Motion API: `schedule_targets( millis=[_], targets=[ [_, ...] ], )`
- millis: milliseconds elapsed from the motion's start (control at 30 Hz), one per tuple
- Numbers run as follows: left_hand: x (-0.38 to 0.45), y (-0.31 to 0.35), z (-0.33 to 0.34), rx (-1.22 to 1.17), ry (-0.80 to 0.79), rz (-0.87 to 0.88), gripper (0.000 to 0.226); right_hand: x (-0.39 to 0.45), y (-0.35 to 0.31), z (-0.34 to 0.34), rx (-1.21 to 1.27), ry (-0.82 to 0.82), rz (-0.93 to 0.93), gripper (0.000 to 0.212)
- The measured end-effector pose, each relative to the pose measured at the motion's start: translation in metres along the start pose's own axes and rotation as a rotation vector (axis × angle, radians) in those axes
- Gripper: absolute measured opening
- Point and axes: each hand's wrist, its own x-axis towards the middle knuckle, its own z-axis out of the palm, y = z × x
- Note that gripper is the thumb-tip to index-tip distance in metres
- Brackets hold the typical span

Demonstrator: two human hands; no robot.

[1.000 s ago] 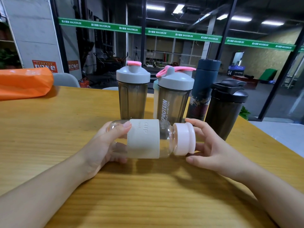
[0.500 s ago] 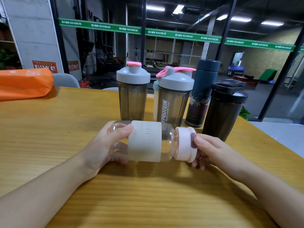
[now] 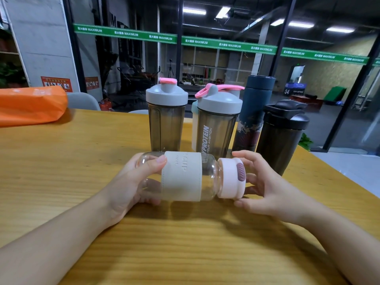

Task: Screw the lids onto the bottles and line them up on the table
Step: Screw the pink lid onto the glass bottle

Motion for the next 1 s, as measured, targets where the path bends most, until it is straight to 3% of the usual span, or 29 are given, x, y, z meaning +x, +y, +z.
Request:
schedule_targets(
  millis=[333, 400, 500, 567, 800, 1000],
  targets=[
    [-0.0008, 0.0005, 0.0005, 0.002, -0.02, 0.002, 0.07, 0.0008, -0.0032, 0.0019, -0.005, 0.018, 0.113, 0.051],
    [-0.0006, 0.0002, 0.0008, 0.005, -0.024, 0.001, 0.07, 0.0011, -0.0014, 0.0022, -0.01, 0.031, 0.131, 0.061],
    [0.0004, -0.0003, 0.0004, 0.0, -0.015, 0.002, 0.072, 0.0021, 0.0047, 0.0025, 0.027, 0.032, 0.126, 0.095],
    [0.001, -0.0003, 0.0, -0.001, -0.015, 0.002, 0.075, 0.0024, 0.0056, 0.002, 0.031, 0.009, 0.08, 0.102],
    [0.0003, 0.0, 0.0004, -0.014, -0.011, -0.002, 0.071, 0.0013, 0.0024, 0.0012, 0.0, 0.001, -0.014, 0.079],
    [0.0002, -0.0006, -0.0002, -0.006, -0.014, -0.005, 0.073, 0.0009, 0.0033, 0.0003, 0.04, -0.019, 0.079, 0.06]
  ],
)
